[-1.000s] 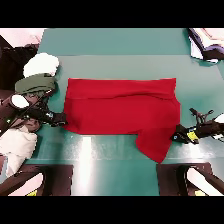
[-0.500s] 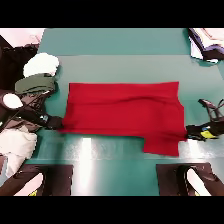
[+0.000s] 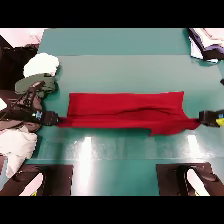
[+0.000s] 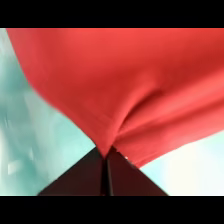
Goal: Fold the shirts.
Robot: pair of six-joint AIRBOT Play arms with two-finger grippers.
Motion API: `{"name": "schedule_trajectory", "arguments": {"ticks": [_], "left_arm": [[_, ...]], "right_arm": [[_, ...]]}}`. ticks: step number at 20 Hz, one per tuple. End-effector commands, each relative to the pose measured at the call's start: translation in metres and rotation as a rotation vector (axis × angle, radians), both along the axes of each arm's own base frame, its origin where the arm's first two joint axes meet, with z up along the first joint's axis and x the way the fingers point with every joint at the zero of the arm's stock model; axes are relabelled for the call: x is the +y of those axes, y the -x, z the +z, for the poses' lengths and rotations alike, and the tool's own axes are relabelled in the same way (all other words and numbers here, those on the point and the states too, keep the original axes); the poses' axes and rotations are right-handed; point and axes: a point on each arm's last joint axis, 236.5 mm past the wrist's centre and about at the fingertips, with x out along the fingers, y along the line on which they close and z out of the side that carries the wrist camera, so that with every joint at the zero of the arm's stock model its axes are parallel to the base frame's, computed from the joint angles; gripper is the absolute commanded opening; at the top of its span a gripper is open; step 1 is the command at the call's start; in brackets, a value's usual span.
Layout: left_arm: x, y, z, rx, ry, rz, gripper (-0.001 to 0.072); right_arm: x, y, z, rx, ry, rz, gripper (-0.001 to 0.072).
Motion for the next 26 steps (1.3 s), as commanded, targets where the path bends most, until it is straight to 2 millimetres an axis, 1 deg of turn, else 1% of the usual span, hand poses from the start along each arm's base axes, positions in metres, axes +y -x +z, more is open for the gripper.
{"name": "schedule_trajectory", "arguments": {"ticks": [1, 3, 5, 9, 10, 11, 12, 13, 14, 15, 17, 18, 19, 20, 22, 23, 26], "left_arm": [[0.010, -0.051, 0.004, -0.143, 0.001, 0.113, 0.0028], [0.013, -0.070, -0.007, -0.149, 0.006, 0.151, 0.0029], [0.016, -0.092, -0.014, -0.162, 0.012, 0.185, 0.0029], [0.022, -0.139, -0.023, -0.192, 0.015, 0.241, 0.0030], [0.022, -0.148, -0.025, -0.193, 0.027, 0.253, 0.0067], [0.020, -0.158, -0.025, -0.197, 0.046, 0.268, 0.0338], [0.018, -0.166, -0.022, -0.202, 0.068, 0.281, 0.0565], [0.015, -0.172, -0.017, -0.205, 0.084, 0.283, 0.0606], [0.013, -0.175, -0.010, -0.214, 0.091, 0.276, 0.0603], [0.010, -0.174, -0.002, -0.210, 0.098, 0.256, 0.0603], [0.001, -0.162, 0.004, -0.160, 0.112, 0.203, 0.0602], [-0.006, -0.154, 0.003, -0.124, 0.131, 0.183, 0.0569], [-0.010, -0.146, 0.000, -0.093, 0.136, 0.156, 0.0265], [-0.013, -0.138, -0.003, -0.078, 0.128, 0.108, 0.0040], [-0.017, -0.126, -0.007, -0.037, 0.130, 0.067, 0.0029], [-0.019, -0.120, -0.008, -0.017, 0.133, 0.055, 0.0029], [-0.022, -0.113, -0.009, 0.012, 0.139, 0.036, 0.0029]], "right_arm": [[0.000, -0.056, -0.001, -0.059, -0.023, 0.021, 0.0015], [0.003, -0.083, -0.013, -0.047, -0.029, 0.043, 0.0015], [0.009, -0.108, -0.027, -0.041, -0.039, 0.062, 0.0016], [0.005, -0.150, -0.050, -0.034, -0.076, -0.017, 0.0022], [0.009, -0.163, -0.052, -0.057, -0.113, -0.032, 0.0108], [0.012, -0.178, -0.052, -0.086, -0.170, -0.064, 0.0354], [0.019, -0.190, -0.049, -0.105, -0.236, -0.088, 0.0479], [0.025, -0.198, -0.043, -0.120, -0.300, -0.076, 0.0493], [0.027, -0.200, -0.037, -0.128, -0.334, -0.034, 0.0493], [0.022, -0.195, -0.034, -0.118, -0.341, 0.002, 0.0494], [0.003, -0.177, -0.038, -0.077, -0.343, 0.027, 0.0493], [-0.008, -0.168, -0.042, -0.058, -0.351, 0.019, 0.0495], [-0.020, -0.158, -0.049, -0.037, -0.362, 0.000, 0.0574], [-0.028, -0.151, -0.058, -0.018, -0.378, -0.017, 0.0654], [-0.035, -0.132, -0.082, 0.059, -0.442, -0.049, 0.0659], [-0.036, -0.123, -0.096, 0.105, -0.471, -0.047, 0.0658], [-0.028, -0.109, -0.127, 0.206, -0.541, -0.014, 0.0657]]}}
